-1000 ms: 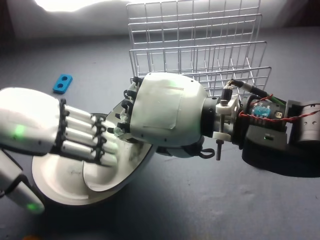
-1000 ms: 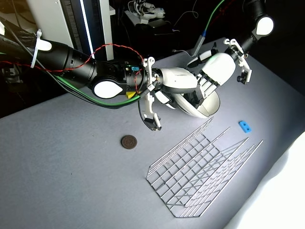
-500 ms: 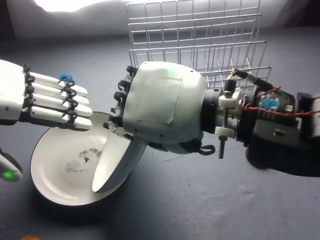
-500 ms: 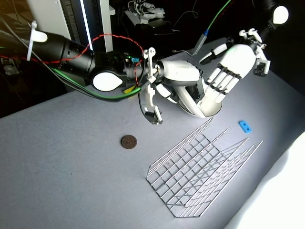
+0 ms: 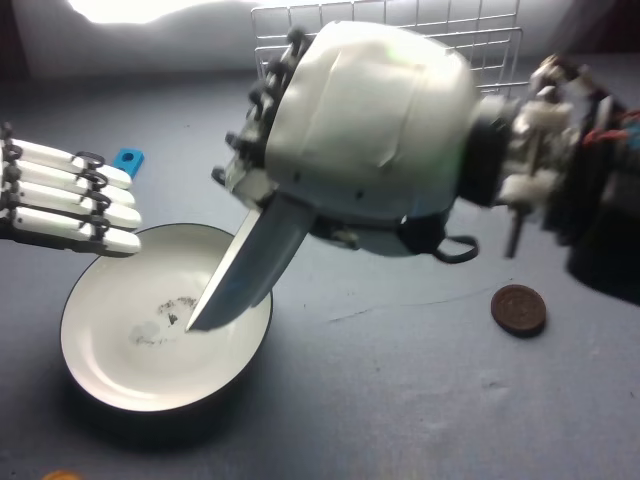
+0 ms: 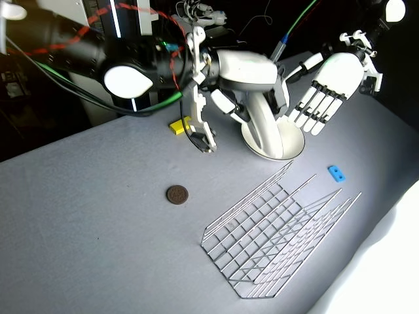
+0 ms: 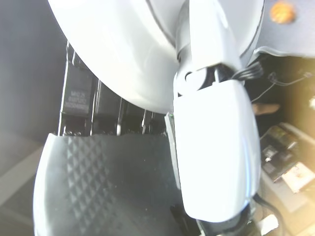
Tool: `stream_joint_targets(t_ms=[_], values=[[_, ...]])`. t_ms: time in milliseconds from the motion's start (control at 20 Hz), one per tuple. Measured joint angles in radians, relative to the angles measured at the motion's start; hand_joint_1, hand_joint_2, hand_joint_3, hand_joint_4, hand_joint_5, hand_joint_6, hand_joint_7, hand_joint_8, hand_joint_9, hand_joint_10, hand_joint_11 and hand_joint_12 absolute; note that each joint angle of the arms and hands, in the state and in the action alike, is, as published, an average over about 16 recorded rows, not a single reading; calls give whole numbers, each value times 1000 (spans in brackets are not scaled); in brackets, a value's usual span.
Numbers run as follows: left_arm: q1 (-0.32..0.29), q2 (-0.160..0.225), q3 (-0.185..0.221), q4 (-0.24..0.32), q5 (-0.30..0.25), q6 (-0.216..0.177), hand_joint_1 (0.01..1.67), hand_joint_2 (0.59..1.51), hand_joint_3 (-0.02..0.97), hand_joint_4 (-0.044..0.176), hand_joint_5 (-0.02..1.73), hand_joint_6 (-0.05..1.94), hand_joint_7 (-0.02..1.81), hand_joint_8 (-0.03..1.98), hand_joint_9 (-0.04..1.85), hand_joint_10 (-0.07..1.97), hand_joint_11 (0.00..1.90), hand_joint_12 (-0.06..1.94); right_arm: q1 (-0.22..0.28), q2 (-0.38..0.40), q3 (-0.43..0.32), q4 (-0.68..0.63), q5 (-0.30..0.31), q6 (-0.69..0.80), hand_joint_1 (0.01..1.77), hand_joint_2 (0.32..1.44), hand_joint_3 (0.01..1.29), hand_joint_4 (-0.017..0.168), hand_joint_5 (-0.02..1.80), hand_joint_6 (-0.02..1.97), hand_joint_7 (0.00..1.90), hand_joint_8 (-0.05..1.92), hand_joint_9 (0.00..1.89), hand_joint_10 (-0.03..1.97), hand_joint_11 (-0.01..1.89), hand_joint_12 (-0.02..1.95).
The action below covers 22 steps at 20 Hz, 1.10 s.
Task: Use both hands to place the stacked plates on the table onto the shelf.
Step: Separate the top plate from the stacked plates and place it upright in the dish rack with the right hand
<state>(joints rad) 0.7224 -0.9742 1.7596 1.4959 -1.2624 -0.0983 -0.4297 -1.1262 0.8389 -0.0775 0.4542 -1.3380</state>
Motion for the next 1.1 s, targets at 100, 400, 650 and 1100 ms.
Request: stream_joint_targets(t_ms=[100, 400, 650, 1100], values=[[6, 4, 7, -2, -3, 0, 15, 1134, 21, 0, 20, 6, 14, -12, 23, 9, 14, 2, 34, 48, -29, 16, -17, 38, 1318, 961, 14, -2, 1027, 918, 1045, 743, 1077, 960, 981, 1037], [23, 7, 25, -6, -8, 0, 16, 1138, 21, 0, 19, 6, 13, -12, 22, 9, 14, 1, 164, 171, -66, 87, -104, 220, 1327, 960, 14, -2, 1027, 928, 1038, 743, 1081, 954, 987, 1030], [28, 7, 26, -1, -3, 2, 16, 1141, 22, 0, 19, 6, 14, -12, 20, 9, 14, 2, 257, 229, -30, 147, -210, 396, 1330, 959, 14, -1, 1032, 922, 1056, 737, 1132, 739, 997, 1025], [35, 2, 8, 8, 15, 3, 15, 1138, 21, 0, 19, 6, 18, -12, 17, 9, 15, 2, 348, 214, 117, 233, -392, 611, 1332, 959, 15, 3, 1028, 927, 1074, 743, 1175, 512, 996, 1046]])
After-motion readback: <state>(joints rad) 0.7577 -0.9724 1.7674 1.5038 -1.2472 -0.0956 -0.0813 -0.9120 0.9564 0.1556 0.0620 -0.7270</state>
